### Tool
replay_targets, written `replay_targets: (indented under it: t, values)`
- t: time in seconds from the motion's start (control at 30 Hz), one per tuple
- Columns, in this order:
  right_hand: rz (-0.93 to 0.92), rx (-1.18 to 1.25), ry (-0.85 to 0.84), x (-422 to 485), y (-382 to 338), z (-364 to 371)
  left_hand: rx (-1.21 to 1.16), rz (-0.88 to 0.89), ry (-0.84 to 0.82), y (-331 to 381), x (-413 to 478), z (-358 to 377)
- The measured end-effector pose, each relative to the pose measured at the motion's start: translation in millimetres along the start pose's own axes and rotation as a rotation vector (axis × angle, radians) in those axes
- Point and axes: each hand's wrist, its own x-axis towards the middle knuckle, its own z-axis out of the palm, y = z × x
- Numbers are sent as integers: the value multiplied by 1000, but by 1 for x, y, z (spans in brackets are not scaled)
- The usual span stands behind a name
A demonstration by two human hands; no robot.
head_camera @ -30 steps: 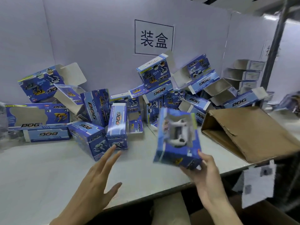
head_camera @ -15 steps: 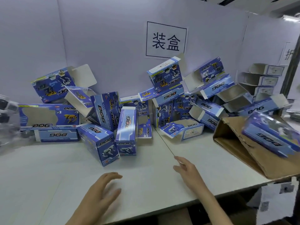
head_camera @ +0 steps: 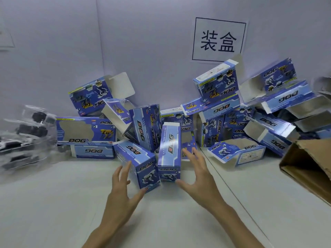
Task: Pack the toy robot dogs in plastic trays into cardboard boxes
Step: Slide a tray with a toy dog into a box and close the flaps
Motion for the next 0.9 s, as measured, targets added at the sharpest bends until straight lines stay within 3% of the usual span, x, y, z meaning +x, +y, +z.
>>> replay_targets:
  t: [0.1,0.23,0.37,0.47,0.53,0.63,0.73,0.8,0.9]
  values:
    - [-109,-89,-6,26,0,31,68,124,10,2,15,5]
    - [-11,-97,51,41,10,46,34,174,25,1,24,12]
    - [54,120,337,29,9,20,-52,168,-87,-3,22,21]
    - [120,358,593,13,-4,-12,-298,94,-121,12,23,26]
    - [115,513,642,-1,-15,-34,-446,38,-85,33,26,28]
    - [120,827,471,-25,-23,-58,-713,-189,-239,71,36,26]
    - [126,954,237,-53,-21,-66,-995,-391,-460,100,49,21]
    - [145,983,168,-69,-17,-66,-1058,-322,-452,110,53,20]
    - [193,915,114,-81,-13,-72,-1039,-181,-296,116,55,14]
